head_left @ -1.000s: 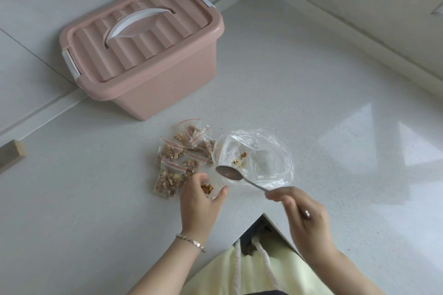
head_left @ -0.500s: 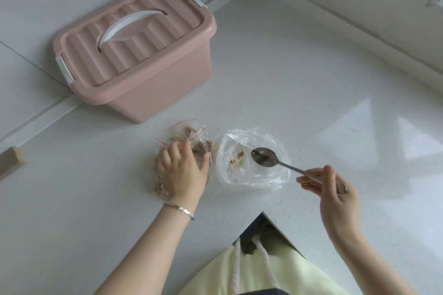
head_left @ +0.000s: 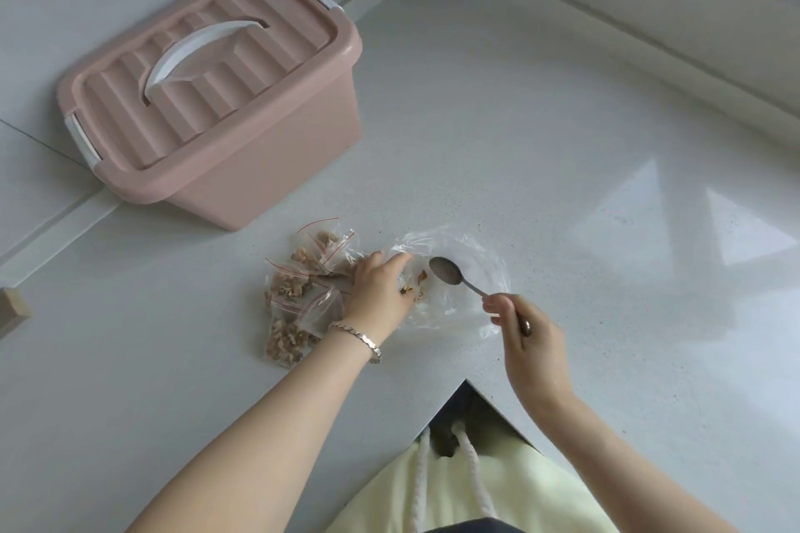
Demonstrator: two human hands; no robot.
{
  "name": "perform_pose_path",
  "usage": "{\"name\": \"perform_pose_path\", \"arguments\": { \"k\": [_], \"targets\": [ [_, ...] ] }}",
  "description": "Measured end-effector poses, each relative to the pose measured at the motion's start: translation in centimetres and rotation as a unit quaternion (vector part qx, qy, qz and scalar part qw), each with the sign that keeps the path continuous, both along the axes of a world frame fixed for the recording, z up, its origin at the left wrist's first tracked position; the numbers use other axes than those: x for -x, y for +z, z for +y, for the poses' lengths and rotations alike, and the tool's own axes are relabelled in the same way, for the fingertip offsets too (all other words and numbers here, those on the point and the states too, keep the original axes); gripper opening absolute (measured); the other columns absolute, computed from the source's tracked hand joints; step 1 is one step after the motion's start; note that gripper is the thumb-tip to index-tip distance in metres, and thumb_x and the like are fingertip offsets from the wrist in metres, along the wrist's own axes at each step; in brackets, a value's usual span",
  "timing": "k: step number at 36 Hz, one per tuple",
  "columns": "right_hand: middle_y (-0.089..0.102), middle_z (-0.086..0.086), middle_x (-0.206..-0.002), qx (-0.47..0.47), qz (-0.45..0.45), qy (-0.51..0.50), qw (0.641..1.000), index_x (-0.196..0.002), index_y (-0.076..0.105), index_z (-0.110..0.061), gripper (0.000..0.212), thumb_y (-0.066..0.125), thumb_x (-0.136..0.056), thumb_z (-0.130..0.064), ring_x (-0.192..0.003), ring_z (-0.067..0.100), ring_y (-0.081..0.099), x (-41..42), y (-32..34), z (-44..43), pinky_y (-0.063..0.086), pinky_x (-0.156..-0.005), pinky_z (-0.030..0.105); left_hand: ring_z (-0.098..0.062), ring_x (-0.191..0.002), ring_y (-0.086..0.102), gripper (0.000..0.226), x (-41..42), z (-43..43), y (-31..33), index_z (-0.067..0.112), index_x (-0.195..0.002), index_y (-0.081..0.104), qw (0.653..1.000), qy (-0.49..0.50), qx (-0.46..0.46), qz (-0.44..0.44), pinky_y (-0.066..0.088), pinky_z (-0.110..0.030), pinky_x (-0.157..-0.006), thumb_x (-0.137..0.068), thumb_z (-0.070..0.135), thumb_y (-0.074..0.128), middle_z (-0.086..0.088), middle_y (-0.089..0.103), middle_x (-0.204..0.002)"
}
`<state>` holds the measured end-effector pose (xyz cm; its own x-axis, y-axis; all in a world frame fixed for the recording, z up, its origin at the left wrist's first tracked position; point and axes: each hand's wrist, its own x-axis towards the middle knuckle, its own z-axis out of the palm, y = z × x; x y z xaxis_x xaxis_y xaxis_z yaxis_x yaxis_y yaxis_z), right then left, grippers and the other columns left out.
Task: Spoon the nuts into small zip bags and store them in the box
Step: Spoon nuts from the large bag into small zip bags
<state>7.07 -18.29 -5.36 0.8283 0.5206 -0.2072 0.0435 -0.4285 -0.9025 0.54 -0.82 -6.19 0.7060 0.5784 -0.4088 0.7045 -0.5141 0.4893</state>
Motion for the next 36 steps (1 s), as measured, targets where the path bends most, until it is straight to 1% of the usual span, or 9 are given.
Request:
{"name": "perform_pose_path", "arguments": {
  "k": [6,8,11,16,22,26,30,33,36],
  "targets": [
    [0.068,-0.009,-0.087,0.014,0.025,0.019,0.999,-0.079,0.059,-0.036,0.024,0.044,-0.094,-0.025,-0.079,0.005,0.064,0.0,-0.7,-0.3,0.048,-0.073,0.017,-0.023,-0.122,0.044,0.052,0.1,-0.2,-0.3,0.016,-0.134,0.043,0.995,0.031,0.088,-0.02,0.038,-0.025,-0.092,-0.086,-0.003,0.048,-0.008,0.045,-0.134],
    [0.069,-0.007,-0.085,-0.005,0.058,0.006,0.998,-0.077,0.062,-0.03,0.027,0.043,-0.095,-0.022,-0.079,0.002,0.064,-0.1,-0.8,-0.6,0.05,-0.073,0.015,-0.023,-0.111,0.052,0.05,0.3,-0.4,-0.7,0.021,-0.127,0.047,0.991,0.062,0.111,-0.035,0.047,-0.031,-0.085,-0.084,-0.004,0.045,-0.004,0.051,-0.126],
    [0.07,-0.002,-0.084,-0.036,0.105,-0.013,0.994,-0.079,0.065,-0.021,0.029,0.042,-0.096,-0.017,-0.081,0.004,0.065,0.0,-1.0,-1.0,0.05,-0.072,0.013,-0.009,-0.09,0.056,0.039,0.4,-0.7,-1.1,0.025,-0.109,0.051,0.978,0.126,0.154,-0.061,0.048,-0.025,-0.071,-0.085,-0.005,0.044,0.008,0.055,-0.108],
    [0.071,-0.001,-0.08,-0.049,0.167,-0.044,0.984,-0.081,0.066,-0.016,0.03,0.041,-0.097,-0.015,-0.08,0.009,0.068,-0.1,-1.8,-1.4,0.053,-0.072,0.019,-0.008,-0.117,0.038,0.055,0.4,-1.4,-1.1,0.021,-0.135,0.041,0.937,0.234,0.241,-0.095,0.039,-0.026,-0.094,-0.086,-0.001,0.053,0.009,0.043,-0.129],
    [0.07,0.013,-0.081,-0.069,0.262,-0.106,0.957,-0.082,0.064,-0.006,0.032,0.039,-0.098,-0.019,-0.078,0.018,0.069,-0.4,-1.9,-1.3,0.056,-0.07,0.021,0.002,-0.11,0.039,0.063,0.3,-1.7,-0.4,0.025,-0.137,0.04,0.926,0.243,0.261,-0.127,0.038,-0.018,-0.09,-0.083,-0.006,0.049,0.01,0.04,-0.137],
    [0.071,0.018,-0.08,-0.1,0.369,-0.17,0.908,-0.081,0.062,-0.003,0.038,0.038,-0.098,-0.027,-0.078,0.023,0.07,-0.9,-1.7,-1.6,0.057,-0.067,0.022,-0.007,-0.128,0.035,0.061,0.3,-1.5,0.0,0.022,-0.139,0.036,0.934,0.234,0.243,-0.121,0.036,-0.02,-0.096,-0.086,-0.006,0.046,0.004,0.033,-0.146],
    [0.07,0.017,-0.076,-0.135,0.412,-0.188,0.881,-0.083,0.059,-0.003,0.039,0.036,-0.098,-0.03,-0.076,0.023,0.07,-1.5,-1.2,-2.6,0.058,-0.068,0.024,0.014,-0.08,0.041,0.063,0.6,-1.4,0.2,0.023,-0.142,0.03,0.938,0.231,0.231,-0.116,0.038,0.002,-0.053,-0.088,-0.007,0.043,0.001,0.03,-0.149],
    [0.07,0.016,-0.074,-0.141,0.419,-0.185,0.878,-0.083,0.059,-0.003,0.04,0.035,-0.098,-0.03,-0.074,0.022,0.07,-1.9,-0.8,-3.4,0.058,-0.067,0.024,0.01,-0.074,0.038,0.065,0.9,-1.2,0.0,0.025,-0.143,0.027,0.942,0.228,0.222,-0.104,0.037,0.001,-0.049,-0.088,-0.006,0.043,0.002,0.029,-0.149],
    [0.071,0.015,-0.072,-0.119,0.395,-0.174,0.894,-0.083,0.06,-0.002,0.039,0.036,-0.099,-0.029,-0.073,0.023,0.07,-2.1,-0.3,-3.9,0.058,-0.067,0.024,-0.001,-0.087,0.04,0.065,1.1,-1.2,0.1,0.026,-0.143,0.027,0.944,0.23,0.218,-0.093,0.037,-0.006,-0.055,-0.088,-0.006,0.042,0.001,0.032,-0.146]
  ]
}}
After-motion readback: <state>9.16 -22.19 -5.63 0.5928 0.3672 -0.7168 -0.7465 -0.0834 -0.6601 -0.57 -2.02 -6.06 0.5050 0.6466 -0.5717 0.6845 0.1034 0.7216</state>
